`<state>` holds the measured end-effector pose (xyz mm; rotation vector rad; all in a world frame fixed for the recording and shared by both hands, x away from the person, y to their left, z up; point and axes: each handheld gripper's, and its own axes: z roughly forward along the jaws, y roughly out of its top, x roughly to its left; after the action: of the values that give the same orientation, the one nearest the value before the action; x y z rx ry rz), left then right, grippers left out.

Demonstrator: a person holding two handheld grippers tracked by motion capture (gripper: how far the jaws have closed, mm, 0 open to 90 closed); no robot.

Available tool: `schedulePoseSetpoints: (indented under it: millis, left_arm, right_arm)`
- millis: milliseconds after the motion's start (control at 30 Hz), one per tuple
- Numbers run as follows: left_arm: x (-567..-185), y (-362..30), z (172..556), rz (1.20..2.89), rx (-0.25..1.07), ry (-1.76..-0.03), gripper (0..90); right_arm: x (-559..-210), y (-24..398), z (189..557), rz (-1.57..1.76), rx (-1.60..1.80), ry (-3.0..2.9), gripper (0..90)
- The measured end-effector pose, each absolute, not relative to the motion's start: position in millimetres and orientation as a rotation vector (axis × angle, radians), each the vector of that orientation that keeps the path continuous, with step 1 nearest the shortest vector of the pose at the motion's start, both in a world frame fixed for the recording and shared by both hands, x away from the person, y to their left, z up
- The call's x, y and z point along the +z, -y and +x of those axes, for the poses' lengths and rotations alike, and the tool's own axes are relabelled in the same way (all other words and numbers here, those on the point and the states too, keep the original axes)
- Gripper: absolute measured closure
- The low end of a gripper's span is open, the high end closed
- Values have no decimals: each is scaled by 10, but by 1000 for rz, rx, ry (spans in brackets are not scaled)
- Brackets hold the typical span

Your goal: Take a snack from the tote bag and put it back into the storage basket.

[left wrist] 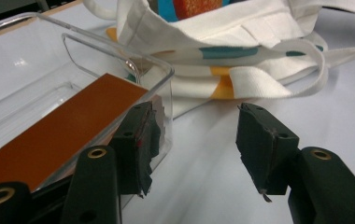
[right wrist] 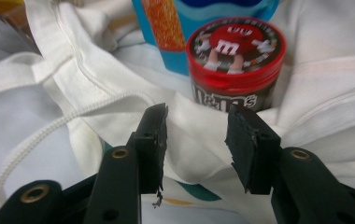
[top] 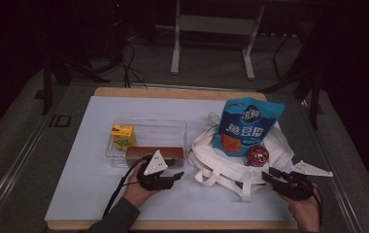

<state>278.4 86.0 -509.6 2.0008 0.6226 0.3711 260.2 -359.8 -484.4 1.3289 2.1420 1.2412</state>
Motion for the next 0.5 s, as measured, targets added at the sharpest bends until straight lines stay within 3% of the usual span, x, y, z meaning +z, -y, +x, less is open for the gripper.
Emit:
schedulePoseSetpoints:
  millis: [500]
  left_arm:
    - [-5237,-799,2740,2006,341,-587,468]
  right_arm:
    - [-4728,3484,2703,1307,1196,-2153,565]
